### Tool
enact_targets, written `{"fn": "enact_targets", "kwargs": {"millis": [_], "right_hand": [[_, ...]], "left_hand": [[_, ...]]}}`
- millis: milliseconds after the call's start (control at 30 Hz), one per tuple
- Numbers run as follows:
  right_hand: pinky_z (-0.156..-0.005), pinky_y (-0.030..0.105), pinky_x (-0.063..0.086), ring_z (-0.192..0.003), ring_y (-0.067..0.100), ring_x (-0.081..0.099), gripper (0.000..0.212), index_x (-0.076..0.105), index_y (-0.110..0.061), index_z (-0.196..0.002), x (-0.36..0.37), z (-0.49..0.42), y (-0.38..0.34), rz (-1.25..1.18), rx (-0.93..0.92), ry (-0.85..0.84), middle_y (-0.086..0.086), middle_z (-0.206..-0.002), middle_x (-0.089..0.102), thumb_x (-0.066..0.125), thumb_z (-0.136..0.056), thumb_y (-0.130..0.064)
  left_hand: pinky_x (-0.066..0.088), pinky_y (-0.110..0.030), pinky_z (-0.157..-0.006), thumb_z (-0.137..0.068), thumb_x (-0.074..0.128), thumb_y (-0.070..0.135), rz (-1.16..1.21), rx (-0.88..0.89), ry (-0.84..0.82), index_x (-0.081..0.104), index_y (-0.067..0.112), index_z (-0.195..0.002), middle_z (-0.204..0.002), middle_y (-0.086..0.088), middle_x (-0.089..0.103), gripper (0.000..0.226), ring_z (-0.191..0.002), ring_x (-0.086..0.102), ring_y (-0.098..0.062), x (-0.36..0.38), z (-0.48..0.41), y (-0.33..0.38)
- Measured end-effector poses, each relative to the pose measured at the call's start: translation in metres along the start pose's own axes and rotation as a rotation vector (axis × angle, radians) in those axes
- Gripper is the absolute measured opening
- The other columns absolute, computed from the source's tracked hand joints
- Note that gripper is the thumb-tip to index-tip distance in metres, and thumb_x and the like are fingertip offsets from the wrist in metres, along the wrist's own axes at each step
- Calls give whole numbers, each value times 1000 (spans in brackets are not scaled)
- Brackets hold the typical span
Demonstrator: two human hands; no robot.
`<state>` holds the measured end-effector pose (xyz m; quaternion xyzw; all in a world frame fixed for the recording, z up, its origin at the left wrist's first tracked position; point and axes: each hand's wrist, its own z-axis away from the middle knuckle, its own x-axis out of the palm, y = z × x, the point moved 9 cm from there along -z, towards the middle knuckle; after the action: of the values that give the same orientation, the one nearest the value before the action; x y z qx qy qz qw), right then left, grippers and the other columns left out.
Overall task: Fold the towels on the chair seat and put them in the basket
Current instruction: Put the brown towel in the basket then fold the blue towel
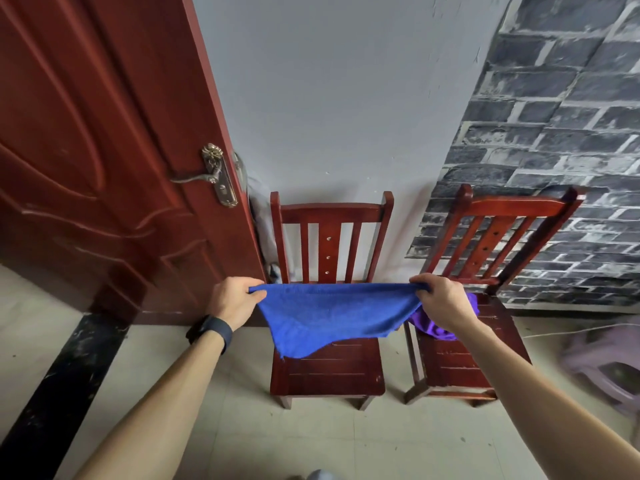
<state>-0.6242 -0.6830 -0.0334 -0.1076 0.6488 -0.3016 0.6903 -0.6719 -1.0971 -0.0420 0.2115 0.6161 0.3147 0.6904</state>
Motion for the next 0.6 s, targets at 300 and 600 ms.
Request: {"fn": "enact_targets", "kwargs": {"millis": [300, 600], "right_hand": [[-72, 29, 42, -87, 33, 67, 32, 76, -19, -111, 57, 48, 34, 16, 94, 57, 9, -95, 77, 68, -83, -5], [-87, 34, 45, -105, 34, 64, 30, 73, -15, -118, 142, 84, 94, 211, 183, -235, 12, -110, 70, 60, -92, -7]], "left_hand": [[54, -32, -65, -82, 69, 32, -325, -1, -27, 73, 33, -92, -80, 3, 72, 11, -81, 67, -27, 27, 24, -63], [44, -27, -67, -86, 64, 48, -507, -62, -245, 72, 42, -103, -97, 4, 75, 20, -92, 67, -26, 76, 65, -122]]}}
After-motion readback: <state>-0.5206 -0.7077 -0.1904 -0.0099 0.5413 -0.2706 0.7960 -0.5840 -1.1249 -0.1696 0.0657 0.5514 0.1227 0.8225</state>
